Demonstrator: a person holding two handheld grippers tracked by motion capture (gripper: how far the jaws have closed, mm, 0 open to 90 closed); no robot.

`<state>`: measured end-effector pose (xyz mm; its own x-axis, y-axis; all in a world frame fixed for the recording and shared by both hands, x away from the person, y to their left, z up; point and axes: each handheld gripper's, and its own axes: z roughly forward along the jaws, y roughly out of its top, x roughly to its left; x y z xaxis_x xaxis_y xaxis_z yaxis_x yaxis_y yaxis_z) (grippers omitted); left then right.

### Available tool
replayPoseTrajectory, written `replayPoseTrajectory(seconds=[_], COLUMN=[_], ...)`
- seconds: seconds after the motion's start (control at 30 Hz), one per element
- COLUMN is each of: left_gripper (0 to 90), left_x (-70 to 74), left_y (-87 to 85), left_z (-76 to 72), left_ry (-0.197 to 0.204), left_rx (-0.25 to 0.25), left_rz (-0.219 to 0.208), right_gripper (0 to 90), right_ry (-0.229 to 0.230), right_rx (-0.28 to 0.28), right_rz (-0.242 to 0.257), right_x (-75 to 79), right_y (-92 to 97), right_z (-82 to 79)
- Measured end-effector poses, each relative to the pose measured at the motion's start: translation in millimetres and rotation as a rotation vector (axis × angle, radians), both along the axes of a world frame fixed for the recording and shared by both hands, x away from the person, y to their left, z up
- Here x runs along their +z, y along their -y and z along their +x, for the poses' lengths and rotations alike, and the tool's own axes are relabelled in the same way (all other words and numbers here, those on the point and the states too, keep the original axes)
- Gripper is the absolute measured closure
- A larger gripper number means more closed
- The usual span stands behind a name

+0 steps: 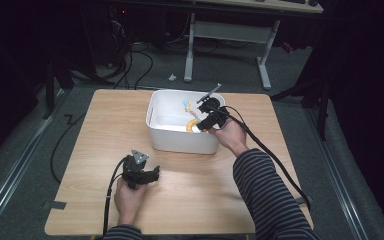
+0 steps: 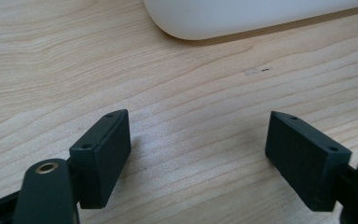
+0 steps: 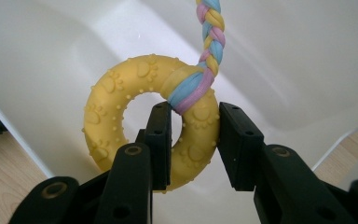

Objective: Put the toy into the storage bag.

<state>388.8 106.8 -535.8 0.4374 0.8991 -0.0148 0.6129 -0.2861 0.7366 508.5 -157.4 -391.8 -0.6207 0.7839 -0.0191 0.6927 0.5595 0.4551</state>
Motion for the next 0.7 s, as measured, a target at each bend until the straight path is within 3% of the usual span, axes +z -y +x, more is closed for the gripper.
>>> replayPoseTrajectory(seconds=[0.37, 0.5, 0.7], left_gripper=[22.5, 22.4, 22.3], left_x=[0.2, 0.2, 0.1], left_y=[-0.1, 0.1, 0.3], left_z=[0.1, 0.1, 0.3], left_ry=[-0.002, -0.003, -0.001], left_rx=[-0.001, -0.002, -0.001], left_rz=[0.001, 0.002, 0.001], right_gripper=[65.3, 52.4, 48.0], right_ry=[-0.008, 0.009, 0.054], right_rx=[-0.005, -0.014, -0.018], right_rz=[0.011, 0.019, 0.03], right_x=[0.8, 3.0, 10.3], right_y=[1.7, 4.1, 14.1], right_z=[-0.4, -0.5, -7.3])
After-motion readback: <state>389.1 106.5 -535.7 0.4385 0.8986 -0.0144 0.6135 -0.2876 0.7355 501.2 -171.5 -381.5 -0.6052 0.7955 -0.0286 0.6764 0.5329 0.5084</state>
